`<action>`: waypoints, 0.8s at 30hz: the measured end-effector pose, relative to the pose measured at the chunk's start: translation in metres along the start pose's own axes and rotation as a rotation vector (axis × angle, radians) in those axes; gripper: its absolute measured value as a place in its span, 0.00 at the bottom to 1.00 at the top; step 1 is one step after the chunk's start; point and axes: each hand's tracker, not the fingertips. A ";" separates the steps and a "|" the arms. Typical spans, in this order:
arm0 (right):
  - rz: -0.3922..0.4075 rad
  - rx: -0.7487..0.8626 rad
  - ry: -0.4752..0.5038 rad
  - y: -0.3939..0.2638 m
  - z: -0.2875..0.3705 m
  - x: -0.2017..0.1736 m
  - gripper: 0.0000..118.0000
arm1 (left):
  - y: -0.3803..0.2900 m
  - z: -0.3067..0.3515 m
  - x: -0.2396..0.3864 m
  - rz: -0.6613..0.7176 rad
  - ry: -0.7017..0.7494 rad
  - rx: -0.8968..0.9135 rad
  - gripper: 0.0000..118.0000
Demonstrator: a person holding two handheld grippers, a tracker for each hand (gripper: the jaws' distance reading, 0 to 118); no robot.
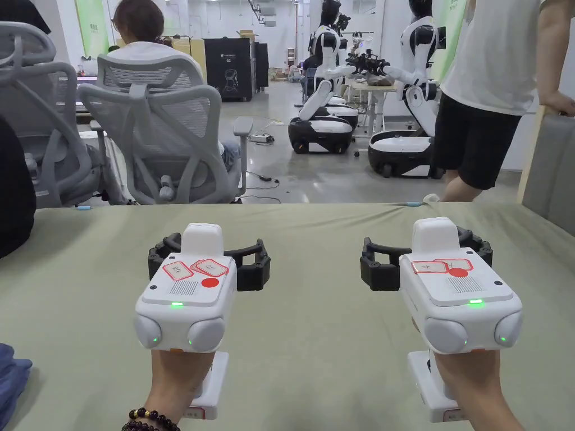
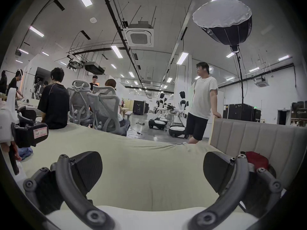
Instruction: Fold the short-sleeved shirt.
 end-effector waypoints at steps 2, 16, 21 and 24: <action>-0.005 -0.001 0.014 0.000 -0.002 0.000 1.00 | -0.003 0.001 0.001 -0.002 -0.004 -0.001 1.00; -0.020 -0.017 0.003 -0.001 -0.008 0.003 1.00 | -0.004 -0.013 -0.003 -0.009 0.002 -0.002 1.00; -0.020 -0.024 0.005 -0.003 -0.010 0.002 1.00 | -0.006 -0.016 -0.004 -0.014 0.002 -0.013 1.00; -0.020 -0.026 0.005 -0.002 -0.011 0.002 1.00 | -0.007 -0.018 -0.005 -0.017 0.002 -0.015 1.00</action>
